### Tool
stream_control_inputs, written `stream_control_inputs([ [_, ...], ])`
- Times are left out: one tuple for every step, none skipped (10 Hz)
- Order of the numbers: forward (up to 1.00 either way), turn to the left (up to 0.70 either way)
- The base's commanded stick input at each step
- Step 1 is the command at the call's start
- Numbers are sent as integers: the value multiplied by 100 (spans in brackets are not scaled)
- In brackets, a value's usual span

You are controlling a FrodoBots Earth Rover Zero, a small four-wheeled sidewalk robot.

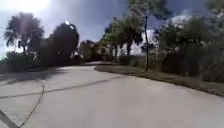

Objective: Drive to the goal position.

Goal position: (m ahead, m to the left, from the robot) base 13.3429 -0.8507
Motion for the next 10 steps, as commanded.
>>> stream_control_inputs([
  [85, 34],
  [85, 34],
  [85, 34],
  [85, 34],
  [85, 34],
  [85, 34],
  [85, 8],
  [85, 0],
  [85, 0],
  [85, 0],
])
